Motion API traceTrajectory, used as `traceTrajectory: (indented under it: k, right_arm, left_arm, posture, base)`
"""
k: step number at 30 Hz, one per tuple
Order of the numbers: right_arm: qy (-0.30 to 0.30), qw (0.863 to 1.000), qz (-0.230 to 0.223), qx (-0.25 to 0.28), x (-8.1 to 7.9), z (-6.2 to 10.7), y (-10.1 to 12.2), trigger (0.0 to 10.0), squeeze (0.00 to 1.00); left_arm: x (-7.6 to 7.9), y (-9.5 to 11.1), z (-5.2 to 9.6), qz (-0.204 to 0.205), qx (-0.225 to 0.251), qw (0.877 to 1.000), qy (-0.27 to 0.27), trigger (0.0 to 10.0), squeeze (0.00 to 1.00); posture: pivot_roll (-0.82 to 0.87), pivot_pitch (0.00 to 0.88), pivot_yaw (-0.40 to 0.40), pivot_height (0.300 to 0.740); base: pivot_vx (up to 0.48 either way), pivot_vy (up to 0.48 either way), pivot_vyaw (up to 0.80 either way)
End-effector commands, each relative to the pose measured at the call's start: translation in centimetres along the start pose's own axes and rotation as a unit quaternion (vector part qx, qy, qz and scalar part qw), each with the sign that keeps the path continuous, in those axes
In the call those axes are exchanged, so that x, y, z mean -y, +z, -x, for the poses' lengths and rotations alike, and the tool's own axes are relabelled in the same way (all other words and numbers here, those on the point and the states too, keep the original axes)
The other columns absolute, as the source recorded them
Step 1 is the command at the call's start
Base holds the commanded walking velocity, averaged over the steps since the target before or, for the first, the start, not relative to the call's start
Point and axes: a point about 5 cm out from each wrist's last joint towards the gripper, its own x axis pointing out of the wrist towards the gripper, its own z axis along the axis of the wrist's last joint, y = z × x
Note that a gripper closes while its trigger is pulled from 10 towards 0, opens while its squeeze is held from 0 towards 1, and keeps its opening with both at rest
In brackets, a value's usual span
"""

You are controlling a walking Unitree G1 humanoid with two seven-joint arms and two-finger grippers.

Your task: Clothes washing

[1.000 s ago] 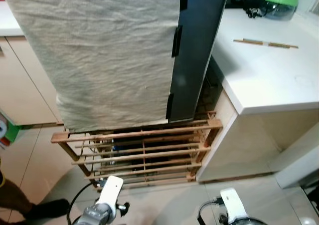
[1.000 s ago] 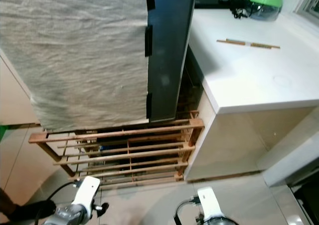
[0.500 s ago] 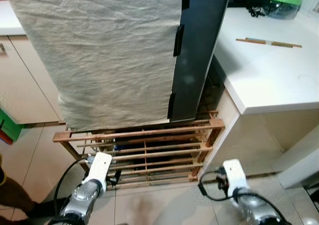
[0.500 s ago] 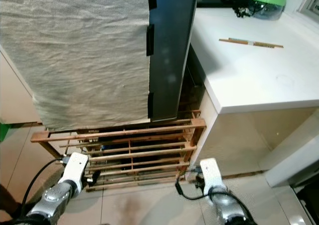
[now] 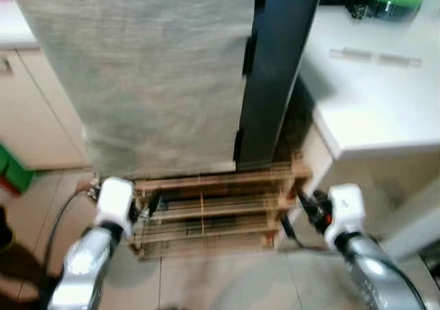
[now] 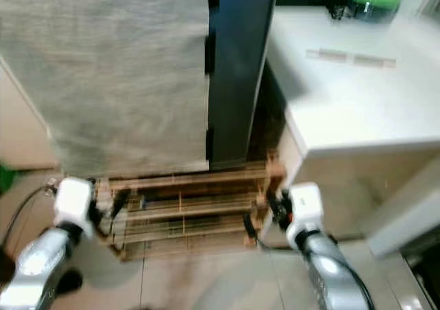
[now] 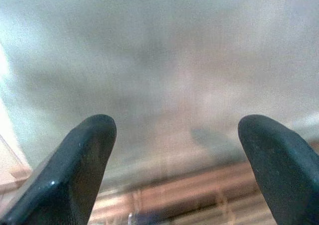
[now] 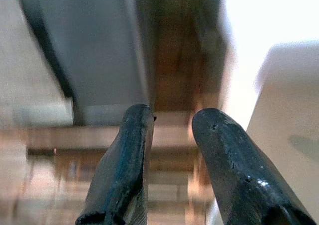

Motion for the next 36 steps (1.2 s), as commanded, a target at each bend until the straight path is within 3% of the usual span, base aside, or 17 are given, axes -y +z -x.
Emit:
traceTrajectory:
  k: [1,3,5,8,13,16,17,18,19,22,30,36]
  right_arm:
    - [-0.020,0.999,-0.022,0.028,0.0,0.1,2.2,10.0,0.00]
    - [-0.038,0.996,-0.037,0.066,0.0,0.0,4.5,10.0,0.00]
    - [-0.042,0.994,-0.042,0.091,-0.2,-0.4,6.1,10.0,0.00]
    - [-0.048,0.994,-0.044,0.088,-0.1,-0.5,6.5,10.0,0.00]
    - [-0.076,0.995,-0.041,0.049,0.3,0.0,6.0,10.0,0.00]
    - [-0.100,0.994,-0.032,0.033,0.3,-0.4,5.7,10.0,0.00]
    - [-0.107,0.993,-0.028,0.030,0.4,-0.4,5.6,10.0,0.95]
    - [-0.112,0.993,-0.026,0.029,0.4,-0.5,5.6,10.0,0.95]
    - [-0.116,0.992,-0.030,0.028,0.5,-0.4,5.4,10.0,1.00]
    - [-0.129,0.991,-0.030,0.025,0.8,-0.2,5.3,10.0,1.00]
    - [-0.150,0.988,-0.022,0.028,1.4,0.2,5.5,10.0,1.00]
    - [-0.178,0.983,0.001,0.037,1.6,0.1,5.9,10.0,1.00]
  left_arm:
    - [0.9,2.8,-0.6,-0.010,0.031,0.999,-0.020,10.0,0.00]
    - [1.9,5.1,-1.8,-0.046,0.061,0.996,-0.039,10.0,0.00]
    - [2.5,5.7,-3.0,-0.036,0.072,0.996,-0.044,10.0,0.00]
    - [3.1,5.3,-3.3,-0.018,0.068,0.997,-0.045,10.0,0.00]
    - [5.0,4.6,-2.2,-0.055,0.012,0.991,-0.124,10.0,0.00]
    - [5.6,4.5,-2.7,-0.062,0.000,0.990,-0.127,10.0,0.00]
    - [5.7,4.6,-2.9,-0.059,0.002,0.990,-0.127,10.0,0.00]
    - [5.7,4.6,-3.1,-0.053,0.006,0.990,-0.129,10.0,0.00]
    - [5.8,4.7,-3.3,-0.032,0.006,0.991,-0.131,10.0,1.00]
    - [6.2,5.3,-3.7,0.002,0.011,0.990,-0.144,10.0,1.00]
    - [6.7,5.5,-4.0,-0.015,0.012,0.986,-0.165,10.0,1.00]
    - [6.4,6.0,-5.1,0.002,0.046,0.993,-0.105,10.0,1.00]
  posture:
    - [-0.02,0.000,0.014,0.740]
    - [-0.01,0.000,0.015,0.740]
    - [-0.01,0.000,0.022,0.740]
    - [-0.02,0.000,0.032,0.740]
    - [-0.03,0.000,0.043,0.740]
    - [-0.04,0.000,0.049,0.740]
    - [-0.04,0.000,0.049,0.740]
    - [-0.04,0.000,0.049,0.740]
    - [-0.04,0.000,0.049,0.740]
    - [-0.04,0.000,0.051,0.740]
    - [-0.06,0.000,0.073,0.740]
    - [-0.08,0.000,0.086,0.740]
  base:
    - [0.000,0.000,0.00]
    - [0.000,0.000,0.00]
    - [0.000,0.000,0.00]
    - [0.000,0.000,0.00]
    - [0.000,0.000,-0.79]
    - [0.000,0.000,-0.79]
    - [0.000,0.000,-0.78]
    - [0.000,0.000,-0.78]
    - [0.000,0.000,-0.78]
    - [0.000,0.000,-0.78]
    - [0.000,0.000,-0.79]
    - [0.000,0.000,-0.79]
